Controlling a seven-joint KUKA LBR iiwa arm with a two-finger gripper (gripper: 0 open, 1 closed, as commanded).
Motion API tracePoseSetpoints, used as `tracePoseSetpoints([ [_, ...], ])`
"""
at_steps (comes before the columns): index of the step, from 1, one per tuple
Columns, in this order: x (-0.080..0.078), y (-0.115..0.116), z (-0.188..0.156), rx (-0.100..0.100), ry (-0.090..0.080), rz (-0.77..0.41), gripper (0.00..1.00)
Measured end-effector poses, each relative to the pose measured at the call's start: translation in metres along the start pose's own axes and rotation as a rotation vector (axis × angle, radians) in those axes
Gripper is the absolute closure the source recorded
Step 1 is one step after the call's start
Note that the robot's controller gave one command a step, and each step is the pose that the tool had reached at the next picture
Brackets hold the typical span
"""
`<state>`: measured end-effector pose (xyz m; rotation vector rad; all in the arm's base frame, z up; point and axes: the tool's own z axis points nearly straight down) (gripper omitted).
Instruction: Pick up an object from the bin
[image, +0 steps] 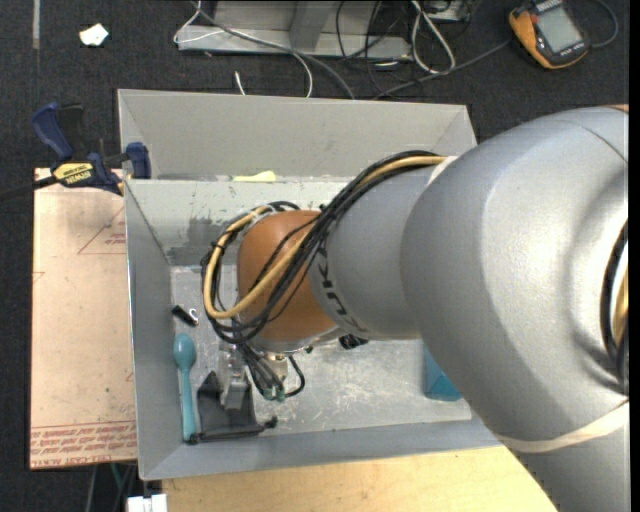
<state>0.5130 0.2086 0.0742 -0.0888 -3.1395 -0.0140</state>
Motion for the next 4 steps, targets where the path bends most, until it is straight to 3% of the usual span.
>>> tracePoseSetpoints([
  [1,0.008,0.003,-0.032,0.002,0.003,-0.109,1.00],
  [2,0.005,0.005,-0.104,-0.001,-0.001,-0.008,1.00],
  [3,0.018,0.003,-0.056,-0.002,-0.002,-0.275,1.00],
  [4,0.013,-0.001,-0.099,-0.001,-0.002,-0.378,1.00],
])
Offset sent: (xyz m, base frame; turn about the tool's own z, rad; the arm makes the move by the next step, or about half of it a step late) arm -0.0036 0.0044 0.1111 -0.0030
